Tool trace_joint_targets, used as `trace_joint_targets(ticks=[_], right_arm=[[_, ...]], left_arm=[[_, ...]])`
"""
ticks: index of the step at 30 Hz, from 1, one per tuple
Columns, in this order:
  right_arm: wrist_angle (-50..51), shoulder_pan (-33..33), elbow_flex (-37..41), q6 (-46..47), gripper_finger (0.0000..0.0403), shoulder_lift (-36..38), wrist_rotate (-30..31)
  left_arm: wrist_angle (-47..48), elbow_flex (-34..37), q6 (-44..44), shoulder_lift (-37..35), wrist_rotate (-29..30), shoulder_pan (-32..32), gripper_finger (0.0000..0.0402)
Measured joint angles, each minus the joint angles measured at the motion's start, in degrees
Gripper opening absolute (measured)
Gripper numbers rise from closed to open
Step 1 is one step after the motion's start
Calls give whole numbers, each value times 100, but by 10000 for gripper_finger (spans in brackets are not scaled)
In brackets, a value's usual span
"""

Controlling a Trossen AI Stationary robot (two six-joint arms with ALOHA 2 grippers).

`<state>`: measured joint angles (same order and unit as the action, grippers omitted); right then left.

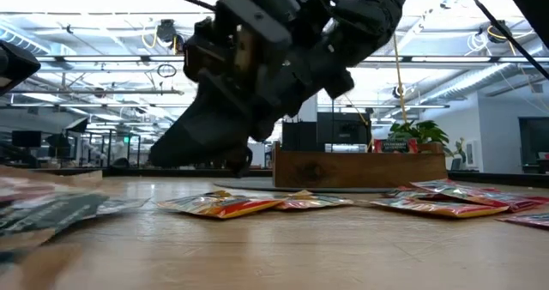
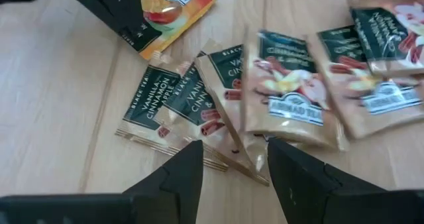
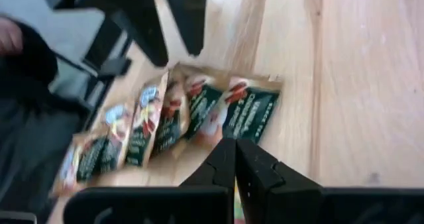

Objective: Pick & Place Tea
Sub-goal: Put the brown tea bag into the left section of the wooden organizer

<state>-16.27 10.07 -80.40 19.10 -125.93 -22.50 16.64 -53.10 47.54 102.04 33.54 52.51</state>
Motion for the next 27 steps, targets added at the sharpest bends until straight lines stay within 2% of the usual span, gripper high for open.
trace_joint_targets(ticks=[4, 6, 14, 18, 22, 27], right_arm=[[833, 20, 9, -667, 0, 329, 101], [1094, 87, 151, -917, 0, 572, 412], [948, 526, 948, -1792, 0, 1804, 889], [106, 865, 1491, -1812, 0, 1889, 1045], [-1229, 1083, 1957, -2053, 0, 1691, 1094], [-2124, 1055, 2199, -1154, 5, 1302, 1160]], left_arm=[[36, 2, 83, -2, 25, 0, 172], [40, 2, 121, -2, 111, 2, 172], [601, 4, 468, -487, 456, 92, 172], [518, 2, 581, -723, 486, 92, 172], [359, 2, 824, -728, 472, 33, 172], [-133, 2, 981, -709, -332, -83, 172]])
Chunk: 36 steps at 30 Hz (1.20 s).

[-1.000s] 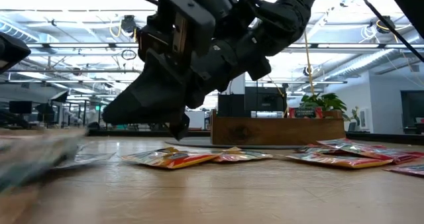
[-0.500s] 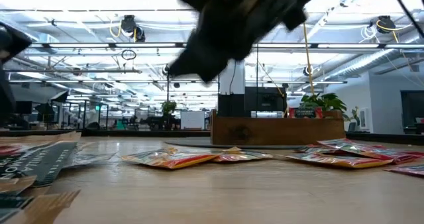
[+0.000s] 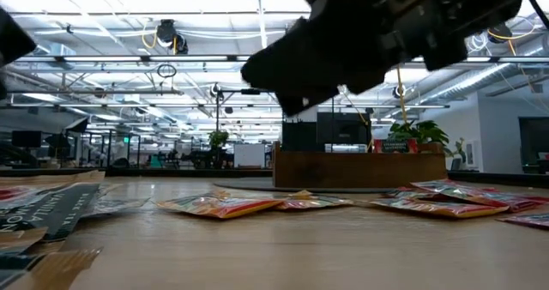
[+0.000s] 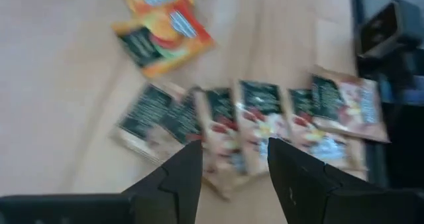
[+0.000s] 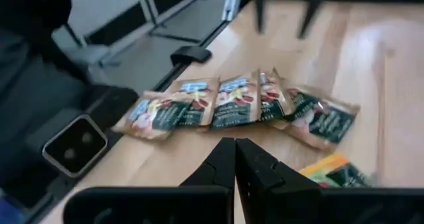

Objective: Pick & Place Tea
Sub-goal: Put the brown tea bag into the left section of the wooden organizer

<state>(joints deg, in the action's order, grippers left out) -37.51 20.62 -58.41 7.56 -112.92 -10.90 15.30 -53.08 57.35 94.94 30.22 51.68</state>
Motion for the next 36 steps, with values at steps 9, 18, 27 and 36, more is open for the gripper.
trace_joint_targets(ticks=[9, 18, 27, 36], right_arm=[[-104, -296, -516, 1592, 63, -931, -1070], [0, -367, -1245, 2463, 123, -1524, -1484], [404, -290, -1346, 2562, 133, -1522, -1299], [850, -148, -1337, 2408, 130, -1533, -990]], left_arm=[[-393, -4, 658, 322, -777, 267, 172], [-1333, -1, 578, 1081, -1174, 138, 172], [-1488, -9, 303, 1173, -1168, -50, 172], [-1505, -7, 59, 1182, -1056, -219, 172]])
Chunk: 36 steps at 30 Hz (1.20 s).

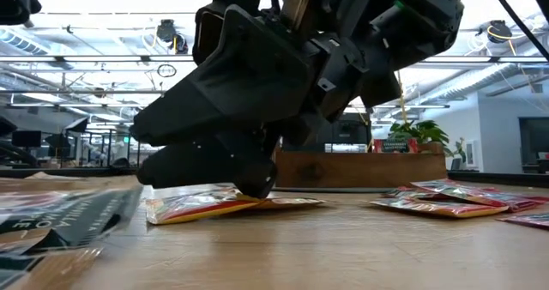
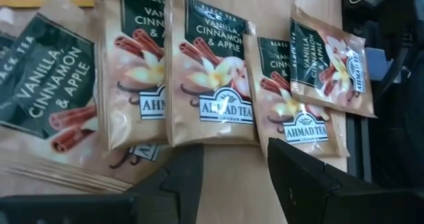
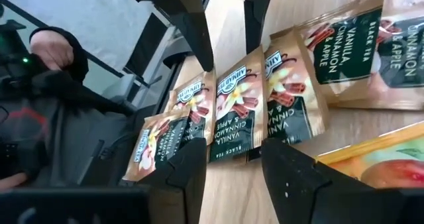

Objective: Pick & Place Tea
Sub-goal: Put the brown tea bag into the left section of the wooden organizer

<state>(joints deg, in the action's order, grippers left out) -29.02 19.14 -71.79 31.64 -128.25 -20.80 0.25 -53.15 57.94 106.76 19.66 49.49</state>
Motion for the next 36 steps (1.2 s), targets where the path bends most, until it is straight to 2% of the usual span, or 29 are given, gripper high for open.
trace_joint_targets(ticks=[14, 24, 29, 36], right_arm=[[148, -26, 7, -45, 130, -4, 86], [779, -266, 11, 40, 130, 47, -106], [1432, -397, 11, -213, 130, 280, 4], [1711, -373, 11, -196, 130, 505, -86]], left_arm=[[19, 2, -181, 2, 186, 3, 172], [2, 2, -278, 2, 291, 12, 172], [3, 3, -306, 2, 412, 49, 172], [4, 4, -346, 2, 574, 49, 172]])
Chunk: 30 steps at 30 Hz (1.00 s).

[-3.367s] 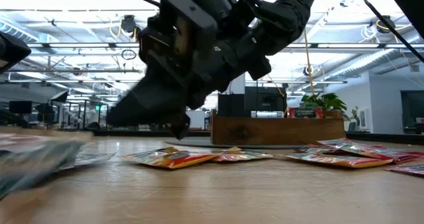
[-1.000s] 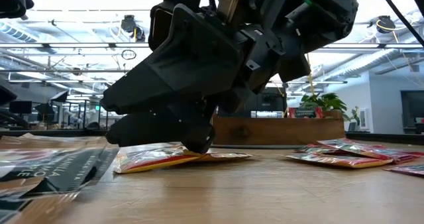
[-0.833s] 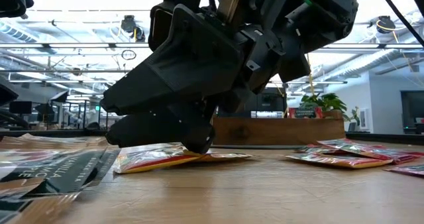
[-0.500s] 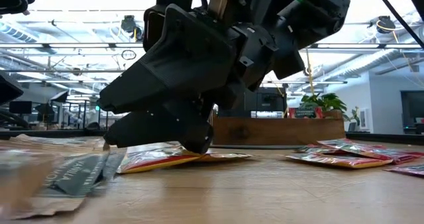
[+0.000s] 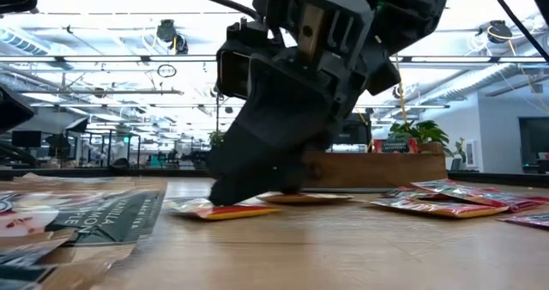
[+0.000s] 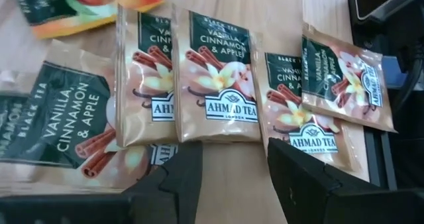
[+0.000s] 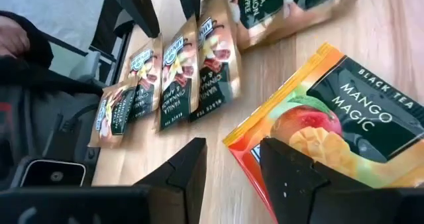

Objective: Pick & Place Tea
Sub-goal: Put the brown tea bag into the left section of the wooden organizer

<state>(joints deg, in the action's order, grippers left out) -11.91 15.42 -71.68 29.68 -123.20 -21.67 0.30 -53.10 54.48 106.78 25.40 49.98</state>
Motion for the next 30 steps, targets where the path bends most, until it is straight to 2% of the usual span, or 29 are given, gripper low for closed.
trace_joint_targets(ticks=[3, 10, 19, 23, 30], right_arm=[[56, 109, 0, 62, 130, 2, -201], [-256, 360, 0, 299, 131, 4, -204], [-517, 427, 2, 565, 154, -109, 512], [-860, 375, 0, 773, 162, -332, 383], [-897, 341, 0, 803, 158, -372, 340]], left_arm=[[4, 0, -25, 0, 69, 0, 172], [-2, 0, -20, 0, 154, 0, 172], [-5, 0, -75, 0, 362, 2, 172], [-9, 0, -148, 0, 366, 2, 172], [-9, 0, -229, 0, 467, 2, 172]])
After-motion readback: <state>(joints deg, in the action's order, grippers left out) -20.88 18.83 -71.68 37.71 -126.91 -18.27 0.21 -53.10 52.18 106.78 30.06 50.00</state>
